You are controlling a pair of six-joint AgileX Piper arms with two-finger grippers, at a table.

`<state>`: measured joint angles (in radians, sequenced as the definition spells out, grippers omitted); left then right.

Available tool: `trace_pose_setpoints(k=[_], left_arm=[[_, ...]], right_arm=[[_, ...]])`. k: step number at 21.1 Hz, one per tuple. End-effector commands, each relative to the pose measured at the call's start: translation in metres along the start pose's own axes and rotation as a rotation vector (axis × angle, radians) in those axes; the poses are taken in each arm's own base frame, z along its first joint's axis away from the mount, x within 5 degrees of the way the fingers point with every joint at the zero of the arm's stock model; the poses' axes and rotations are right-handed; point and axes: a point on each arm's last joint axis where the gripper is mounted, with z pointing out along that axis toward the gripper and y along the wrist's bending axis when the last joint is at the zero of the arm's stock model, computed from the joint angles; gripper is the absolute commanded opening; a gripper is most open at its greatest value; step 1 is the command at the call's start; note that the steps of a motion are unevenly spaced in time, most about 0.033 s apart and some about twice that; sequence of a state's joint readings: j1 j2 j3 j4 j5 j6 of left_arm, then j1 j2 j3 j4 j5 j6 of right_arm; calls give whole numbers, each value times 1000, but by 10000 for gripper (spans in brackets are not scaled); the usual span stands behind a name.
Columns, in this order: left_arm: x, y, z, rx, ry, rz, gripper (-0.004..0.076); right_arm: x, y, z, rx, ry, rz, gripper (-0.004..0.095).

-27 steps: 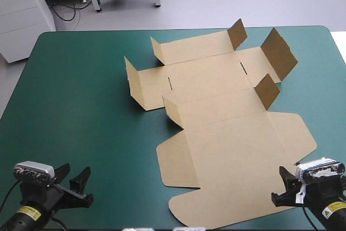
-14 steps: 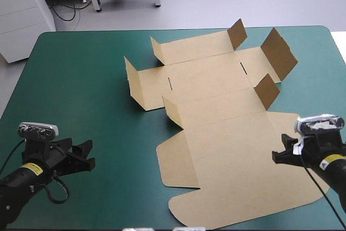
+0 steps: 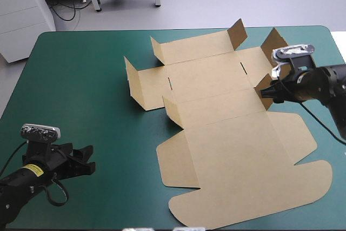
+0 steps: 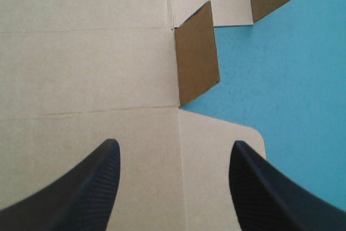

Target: Fold the box

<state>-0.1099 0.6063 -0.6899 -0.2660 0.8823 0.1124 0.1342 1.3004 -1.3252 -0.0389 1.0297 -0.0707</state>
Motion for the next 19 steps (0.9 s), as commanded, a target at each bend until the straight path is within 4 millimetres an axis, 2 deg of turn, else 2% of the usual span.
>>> trace_pose_setpoints(k=[1, 2, 5, 7, 15, 19], left_arm=[[-12, -3, -6, 10, -65, -4, 408], [-11, -3, -6, 11, -59, -4, 408], [-11, -3, -6, 11, -57, -4, 408], [-11, -3, -6, 11, -53, -4, 408], [-10, -3, -6, 11, -46, 1, 408], [-10, -3, -6, 11, -42, 1, 408]], right_arm=[[-29, -4, -2, 20, -63, -26, 561], [-40, -6, 8, 24, -48, -39, 561], [-53, -13, 29, 20, 1, -38, 561], [-59, -28, 54, 23, 56, -30, 561], [-63, -39, 131, -48, 194, -49, 561], [-66, -40, 147, -57, 210, -50, 560]])
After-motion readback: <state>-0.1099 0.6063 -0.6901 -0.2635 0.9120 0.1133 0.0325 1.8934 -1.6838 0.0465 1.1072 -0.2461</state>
